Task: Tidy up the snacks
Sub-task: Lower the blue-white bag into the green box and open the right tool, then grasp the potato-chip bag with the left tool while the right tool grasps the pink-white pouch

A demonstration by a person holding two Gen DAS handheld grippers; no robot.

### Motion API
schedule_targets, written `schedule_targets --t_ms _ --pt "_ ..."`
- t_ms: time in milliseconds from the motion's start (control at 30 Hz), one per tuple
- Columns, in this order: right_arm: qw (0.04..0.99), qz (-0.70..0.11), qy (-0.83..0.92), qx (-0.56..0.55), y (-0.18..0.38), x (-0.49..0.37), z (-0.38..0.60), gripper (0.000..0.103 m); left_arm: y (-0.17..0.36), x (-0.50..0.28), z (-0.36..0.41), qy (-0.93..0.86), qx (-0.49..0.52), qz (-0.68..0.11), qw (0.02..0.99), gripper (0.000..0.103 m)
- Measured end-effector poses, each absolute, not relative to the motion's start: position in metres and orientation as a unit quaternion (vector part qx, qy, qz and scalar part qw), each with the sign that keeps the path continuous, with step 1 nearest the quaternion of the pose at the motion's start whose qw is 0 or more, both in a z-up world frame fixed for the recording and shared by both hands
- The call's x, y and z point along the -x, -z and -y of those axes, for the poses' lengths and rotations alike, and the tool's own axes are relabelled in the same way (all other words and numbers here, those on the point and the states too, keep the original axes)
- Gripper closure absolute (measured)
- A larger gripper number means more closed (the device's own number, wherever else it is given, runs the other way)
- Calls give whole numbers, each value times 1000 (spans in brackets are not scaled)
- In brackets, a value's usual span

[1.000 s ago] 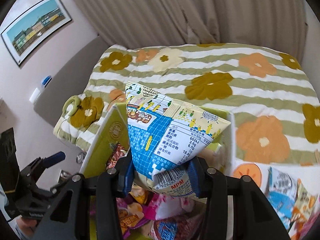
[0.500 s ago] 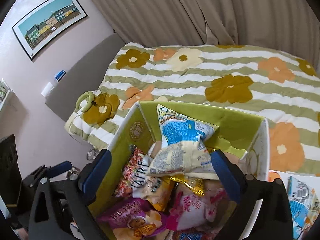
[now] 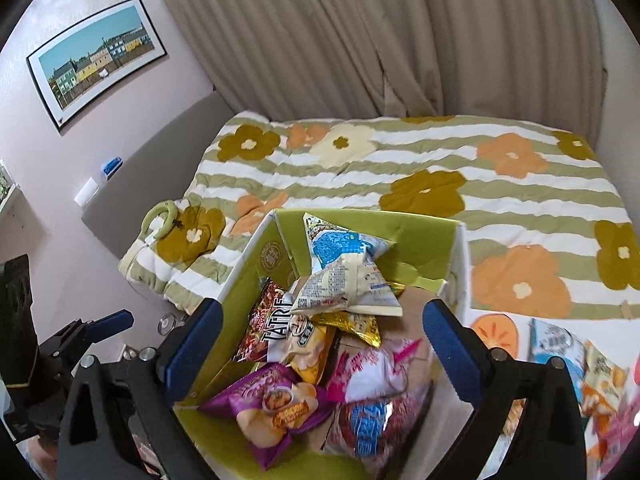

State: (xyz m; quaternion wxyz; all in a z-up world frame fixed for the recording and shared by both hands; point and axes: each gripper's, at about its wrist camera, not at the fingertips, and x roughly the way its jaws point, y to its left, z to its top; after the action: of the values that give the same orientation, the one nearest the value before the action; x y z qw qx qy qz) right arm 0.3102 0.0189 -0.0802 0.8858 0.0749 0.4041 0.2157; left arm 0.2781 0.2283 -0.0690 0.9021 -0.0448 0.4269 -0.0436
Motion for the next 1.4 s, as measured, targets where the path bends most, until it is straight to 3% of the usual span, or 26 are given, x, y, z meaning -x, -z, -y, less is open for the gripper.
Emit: schedule_targets --t_ms 300,767,1067,1400 --pt "904 -393 -144 -88 64 -249 18 3 55 -254 -184 114 21 -419 900 0" --pt "926 -370 -29 -73 67 -173 159 1 72 -236 -28 201 17 -438 876 0" --pt "897 -427 76 -82 108 -149 247 1 132 -260 71 186 -7 -487 853 0" --pt "859 -490 77 -128 185 -144 292 1 208 -299 118 133 -51 -527 838 0"
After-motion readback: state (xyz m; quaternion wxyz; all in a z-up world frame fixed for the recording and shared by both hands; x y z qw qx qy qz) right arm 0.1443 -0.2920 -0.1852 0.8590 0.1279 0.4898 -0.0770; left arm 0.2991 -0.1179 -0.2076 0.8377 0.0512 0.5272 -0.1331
